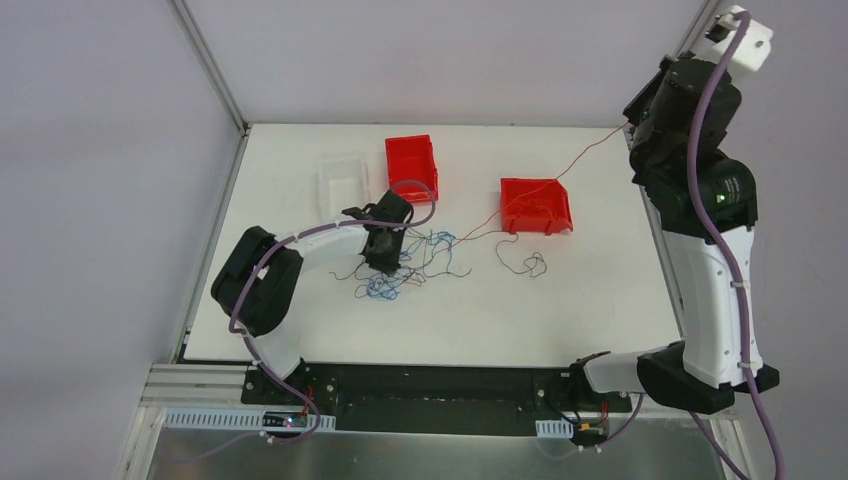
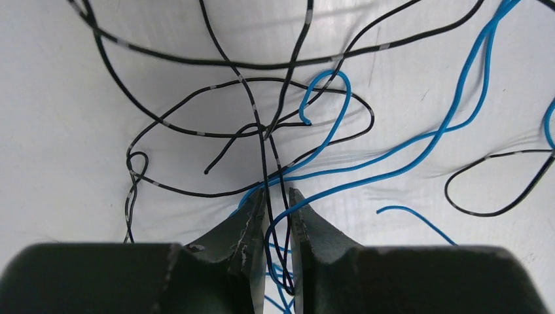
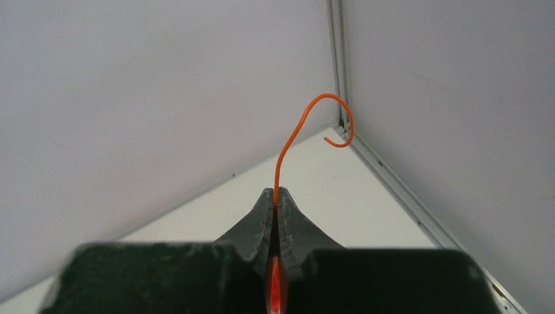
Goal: Untangle the cables
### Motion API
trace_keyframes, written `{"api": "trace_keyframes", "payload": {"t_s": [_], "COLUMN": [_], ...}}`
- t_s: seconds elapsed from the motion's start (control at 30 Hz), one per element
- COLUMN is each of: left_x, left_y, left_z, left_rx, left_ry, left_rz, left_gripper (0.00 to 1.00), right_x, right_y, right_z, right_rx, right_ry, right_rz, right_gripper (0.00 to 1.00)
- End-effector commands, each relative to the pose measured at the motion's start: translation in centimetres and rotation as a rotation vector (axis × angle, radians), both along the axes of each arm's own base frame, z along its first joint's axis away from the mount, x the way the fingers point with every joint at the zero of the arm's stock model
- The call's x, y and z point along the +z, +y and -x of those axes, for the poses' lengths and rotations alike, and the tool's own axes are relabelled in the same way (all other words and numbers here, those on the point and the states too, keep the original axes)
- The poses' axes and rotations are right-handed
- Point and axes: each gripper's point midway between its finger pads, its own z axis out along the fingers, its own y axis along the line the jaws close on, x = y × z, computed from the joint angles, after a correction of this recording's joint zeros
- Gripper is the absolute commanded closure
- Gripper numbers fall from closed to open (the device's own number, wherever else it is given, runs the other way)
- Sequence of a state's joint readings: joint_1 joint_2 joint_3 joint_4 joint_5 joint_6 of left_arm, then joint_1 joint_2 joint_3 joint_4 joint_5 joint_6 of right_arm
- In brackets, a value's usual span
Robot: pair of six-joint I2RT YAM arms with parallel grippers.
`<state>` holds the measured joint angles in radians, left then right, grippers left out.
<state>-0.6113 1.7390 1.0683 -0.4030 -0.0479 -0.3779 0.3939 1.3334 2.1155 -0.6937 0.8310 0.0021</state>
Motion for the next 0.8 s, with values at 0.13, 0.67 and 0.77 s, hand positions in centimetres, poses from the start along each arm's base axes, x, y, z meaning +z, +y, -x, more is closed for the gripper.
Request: {"api": "trace_keyframes", "payload": {"t_s": [0.13,0.67,0.77], "left_x": [3.5,5.9,5.7], "left_y": [0.0,0.2,0.0], "left_z": [0.1,-0.7,-0.6], "left_rx": [-0.029,-0.026,-0.031], "left_ry": [-0.074,-0.152,-0.138], "left_rz": [0.047,0.062,0.068], "left_gripper": [0.82,0.81,0.81], "right_x": [-18.8,-37.0,-38.8], "right_y": [7.0,26.4,27.3], "right_z": [0.5,6.8,6.5], "right_rx": [0.338,0.913,0.917], "right_ry": [0.505,0.809,0.871], "right_rz": [-0.117,-0.571,-0.428], "right_gripper": [0.31,0.26,0.26]}}
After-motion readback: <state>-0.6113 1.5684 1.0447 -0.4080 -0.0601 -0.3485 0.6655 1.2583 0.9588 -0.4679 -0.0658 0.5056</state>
